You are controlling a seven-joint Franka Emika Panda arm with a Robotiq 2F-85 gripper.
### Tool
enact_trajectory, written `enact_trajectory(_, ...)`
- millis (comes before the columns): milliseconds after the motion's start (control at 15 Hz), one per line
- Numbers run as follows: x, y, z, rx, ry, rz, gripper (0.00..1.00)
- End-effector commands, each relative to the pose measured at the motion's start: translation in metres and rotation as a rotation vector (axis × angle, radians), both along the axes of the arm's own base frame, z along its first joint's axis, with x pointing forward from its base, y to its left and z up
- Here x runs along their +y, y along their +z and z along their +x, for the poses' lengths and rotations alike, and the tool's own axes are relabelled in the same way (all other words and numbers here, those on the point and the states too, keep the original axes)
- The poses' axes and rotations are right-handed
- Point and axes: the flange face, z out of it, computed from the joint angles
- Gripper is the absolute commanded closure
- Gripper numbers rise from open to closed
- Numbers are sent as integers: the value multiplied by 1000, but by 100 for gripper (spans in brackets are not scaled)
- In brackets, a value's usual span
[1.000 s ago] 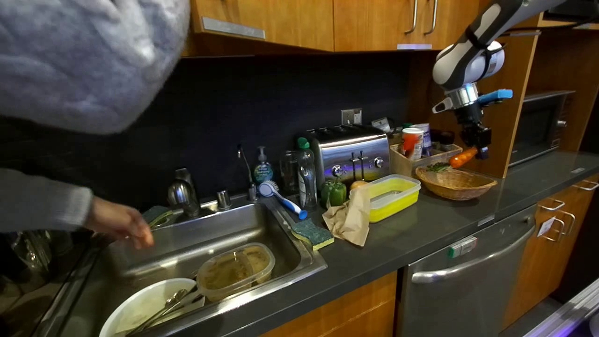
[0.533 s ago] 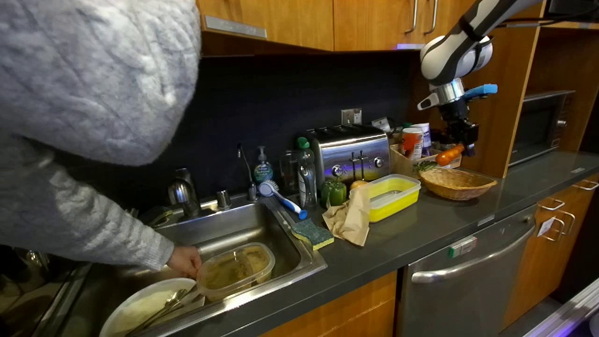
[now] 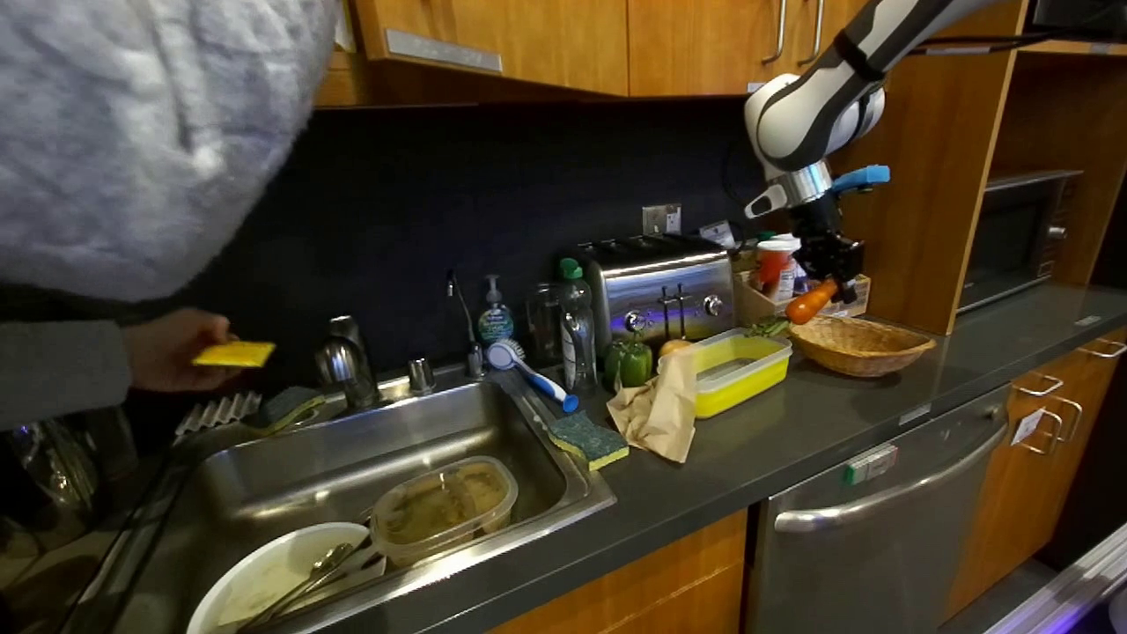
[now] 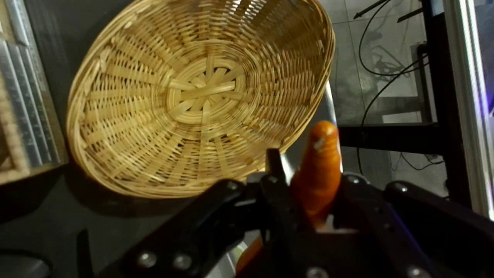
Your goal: Move the carrot to the lunchbox
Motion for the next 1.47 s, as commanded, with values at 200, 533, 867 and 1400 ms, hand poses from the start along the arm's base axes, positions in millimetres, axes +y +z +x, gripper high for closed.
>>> enact_trajectory(200, 38, -2, 3, 23, 167, 20, 94)
enact_trajectory(533, 55, -11, 10, 65, 300, 63, 94)
enact_trajectory(867, 60, -8, 15, 43, 305, 82, 94)
enact_trajectory(1400, 50, 0, 14, -7, 201, 102, 75)
